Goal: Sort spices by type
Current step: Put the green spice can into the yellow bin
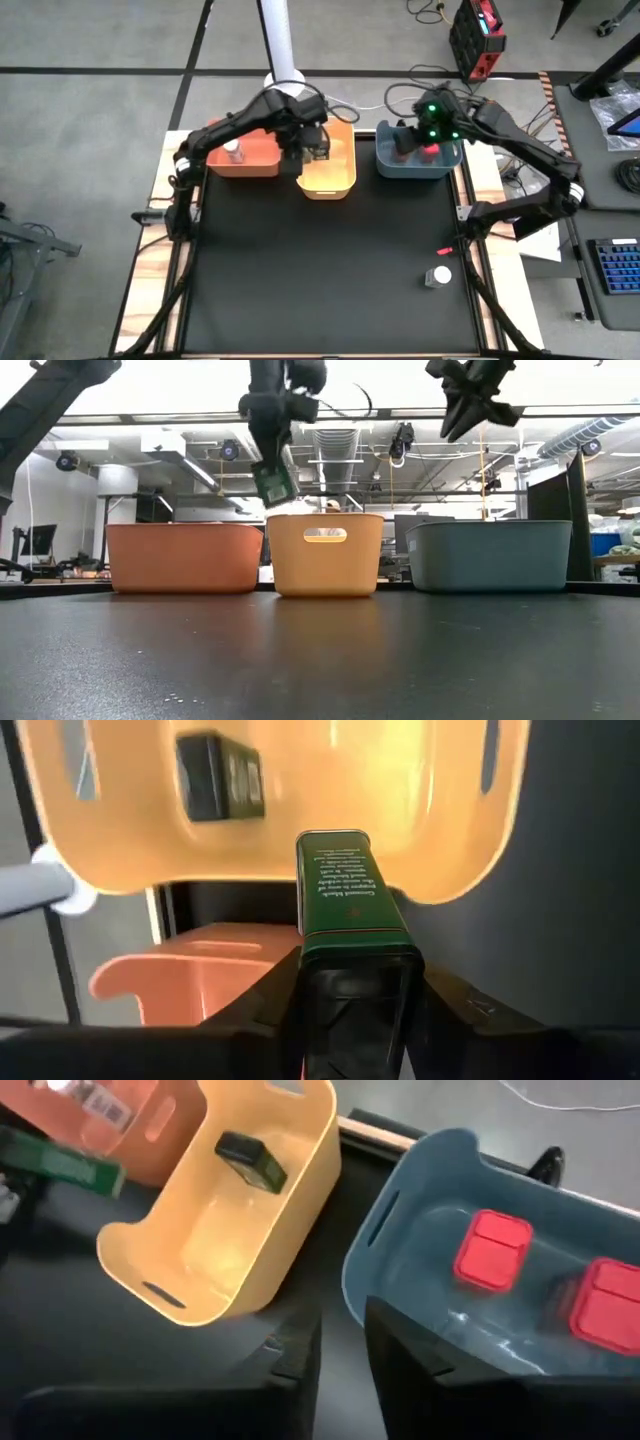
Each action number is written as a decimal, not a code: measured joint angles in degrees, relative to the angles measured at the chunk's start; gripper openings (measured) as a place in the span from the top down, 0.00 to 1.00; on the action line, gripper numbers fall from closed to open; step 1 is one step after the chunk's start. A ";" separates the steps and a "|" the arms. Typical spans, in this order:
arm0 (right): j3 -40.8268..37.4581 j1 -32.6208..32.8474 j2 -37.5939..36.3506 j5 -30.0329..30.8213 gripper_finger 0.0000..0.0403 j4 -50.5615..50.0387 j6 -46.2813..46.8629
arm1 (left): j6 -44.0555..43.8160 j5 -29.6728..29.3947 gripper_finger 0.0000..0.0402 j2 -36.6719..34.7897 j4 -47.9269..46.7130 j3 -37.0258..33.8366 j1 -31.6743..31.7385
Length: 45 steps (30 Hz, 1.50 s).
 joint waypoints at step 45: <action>0.19 0.11 -1.68 -0.03 0.97 -0.98 0.78 | -4.12 -2.84 0.74 21.66 6.44 4.38 -2.87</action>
